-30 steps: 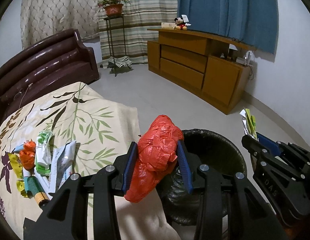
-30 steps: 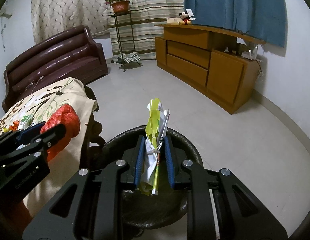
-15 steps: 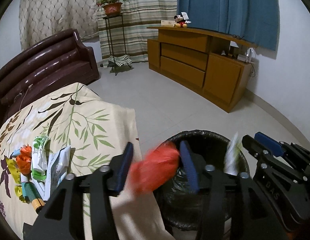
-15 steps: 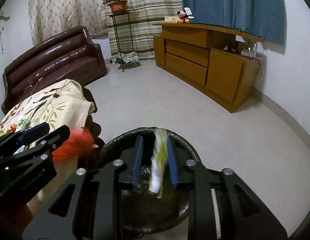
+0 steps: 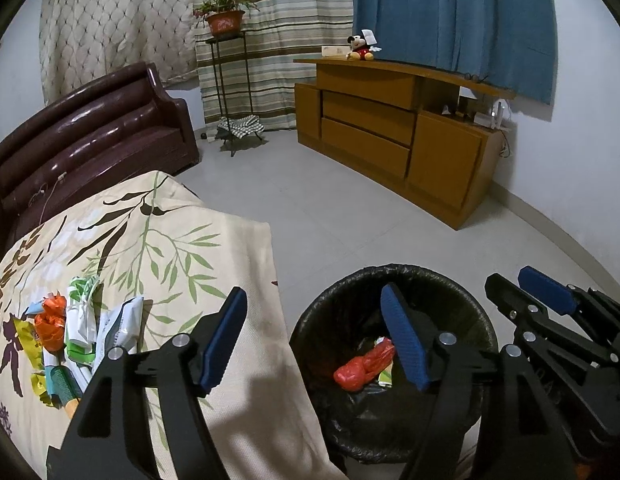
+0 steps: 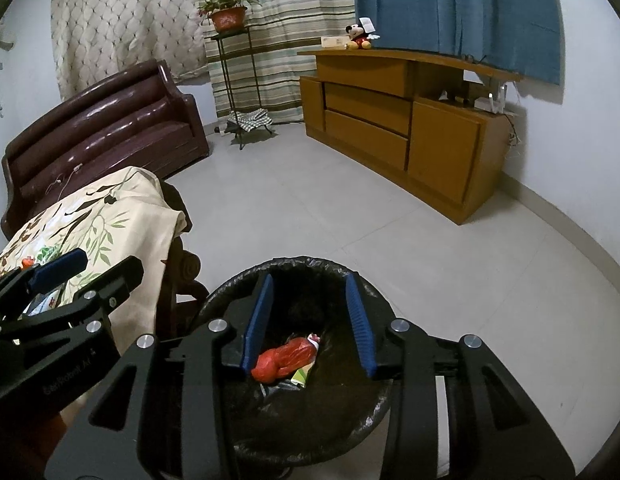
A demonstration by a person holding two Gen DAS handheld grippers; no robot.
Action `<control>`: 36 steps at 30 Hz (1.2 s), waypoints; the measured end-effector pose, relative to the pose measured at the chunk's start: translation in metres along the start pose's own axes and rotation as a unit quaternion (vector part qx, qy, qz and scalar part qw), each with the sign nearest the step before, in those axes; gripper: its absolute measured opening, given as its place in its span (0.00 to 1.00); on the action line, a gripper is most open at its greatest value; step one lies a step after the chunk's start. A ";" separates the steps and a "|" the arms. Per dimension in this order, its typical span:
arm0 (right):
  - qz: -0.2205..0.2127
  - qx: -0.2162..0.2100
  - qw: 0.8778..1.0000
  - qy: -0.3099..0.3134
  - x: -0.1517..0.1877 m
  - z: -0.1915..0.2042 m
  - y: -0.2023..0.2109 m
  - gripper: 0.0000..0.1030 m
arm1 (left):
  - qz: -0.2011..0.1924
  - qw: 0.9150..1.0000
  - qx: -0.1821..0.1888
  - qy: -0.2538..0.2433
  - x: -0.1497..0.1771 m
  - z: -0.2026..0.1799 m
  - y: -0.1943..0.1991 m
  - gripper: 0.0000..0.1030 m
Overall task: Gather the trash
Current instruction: 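Open both tools to drop the wrapper and red bag into the bin, then move back to the bed and grasp the cigarette pack with the left tool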
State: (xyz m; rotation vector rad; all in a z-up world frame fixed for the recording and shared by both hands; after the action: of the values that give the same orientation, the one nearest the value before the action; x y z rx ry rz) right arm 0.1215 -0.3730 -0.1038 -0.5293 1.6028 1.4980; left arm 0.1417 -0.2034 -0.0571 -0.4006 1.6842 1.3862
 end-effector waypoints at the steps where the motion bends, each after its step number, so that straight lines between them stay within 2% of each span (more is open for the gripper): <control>1: 0.001 0.000 1.000 0.000 0.001 0.001 0.000 0.37 | 0.000 1.000 0.000 0.000 0.000 0.000 0.000 0.66; 12: 0.007 -0.010 1.000 -0.002 0.010 0.010 0.010 0.38 | 0.008 1.000 -0.012 0.010 0.011 0.022 0.019 0.66; 27: 0.026 -0.069 0.996 0.039 0.040 0.091 0.050 0.39 | 0.017 0.998 -0.049 0.035 0.047 0.084 0.079 0.66; 36: 0.032 -0.099 0.992 0.067 0.053 0.127 0.075 0.39 | 0.012 0.995 -0.085 0.047 0.072 0.124 0.118 0.66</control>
State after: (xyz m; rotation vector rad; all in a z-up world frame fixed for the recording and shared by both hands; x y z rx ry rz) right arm 0.0719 -0.2250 -0.0911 -0.7082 1.5934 1.7113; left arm 0.0698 -0.0337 -0.0377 -0.5511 1.6557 1.5559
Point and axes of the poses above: each gripper's, at about its wrist camera, not at the fingertips, and y roughly against the way its jaws point, z to its left, x to its underside, the point moved 7 cm from there along -y, roughly the way its jaws point, and after that the axes turned 3 degrees about -z, right-handed, at the moved point
